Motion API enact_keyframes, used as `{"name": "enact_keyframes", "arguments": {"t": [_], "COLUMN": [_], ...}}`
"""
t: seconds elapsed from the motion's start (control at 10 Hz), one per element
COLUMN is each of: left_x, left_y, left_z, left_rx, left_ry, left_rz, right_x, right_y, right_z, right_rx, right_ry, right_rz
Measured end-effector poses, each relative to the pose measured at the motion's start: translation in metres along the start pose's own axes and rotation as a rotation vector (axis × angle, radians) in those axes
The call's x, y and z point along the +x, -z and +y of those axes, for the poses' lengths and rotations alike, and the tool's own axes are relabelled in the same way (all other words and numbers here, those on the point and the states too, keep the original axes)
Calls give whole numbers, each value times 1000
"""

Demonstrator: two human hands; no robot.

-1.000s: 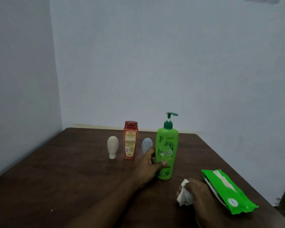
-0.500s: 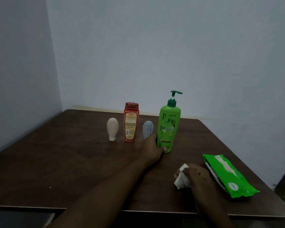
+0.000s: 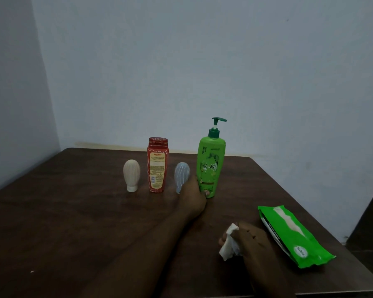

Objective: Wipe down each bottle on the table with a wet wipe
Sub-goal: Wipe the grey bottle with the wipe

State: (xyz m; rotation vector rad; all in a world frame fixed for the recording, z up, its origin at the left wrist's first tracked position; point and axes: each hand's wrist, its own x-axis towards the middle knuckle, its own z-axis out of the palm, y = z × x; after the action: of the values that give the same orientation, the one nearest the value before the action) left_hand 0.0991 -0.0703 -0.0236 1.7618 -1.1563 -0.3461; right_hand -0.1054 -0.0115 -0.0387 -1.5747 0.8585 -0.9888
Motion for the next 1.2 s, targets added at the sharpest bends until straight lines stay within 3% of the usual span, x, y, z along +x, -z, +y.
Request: {"name": "enact_keyframes", "arguments": {"t": [0.3, 0.7, 0.9, 1.0, 1.2], "left_x": [2, -29, -37, -23, -4], "left_y": [2, 16, 35, 36, 34], "left_z": [2, -1, -12, -14, -20], "left_rx": [27, 240, 171, 144, 230], "left_ry": [-14, -43, 114, 223, 261], "left_rz": [-5, 68, 249, 259, 271], "right_x": [-2, -7, -3, -3, 1], "right_y": [0, -2, -1, -4, -3], "right_z": [-7, -12, -12, -12, -6], "right_rx": [11, -12, -25, -6, -28], "right_ry": [-19, 47, 97, 122, 142], "right_rz": [-12, 24, 147, 170, 159]}}
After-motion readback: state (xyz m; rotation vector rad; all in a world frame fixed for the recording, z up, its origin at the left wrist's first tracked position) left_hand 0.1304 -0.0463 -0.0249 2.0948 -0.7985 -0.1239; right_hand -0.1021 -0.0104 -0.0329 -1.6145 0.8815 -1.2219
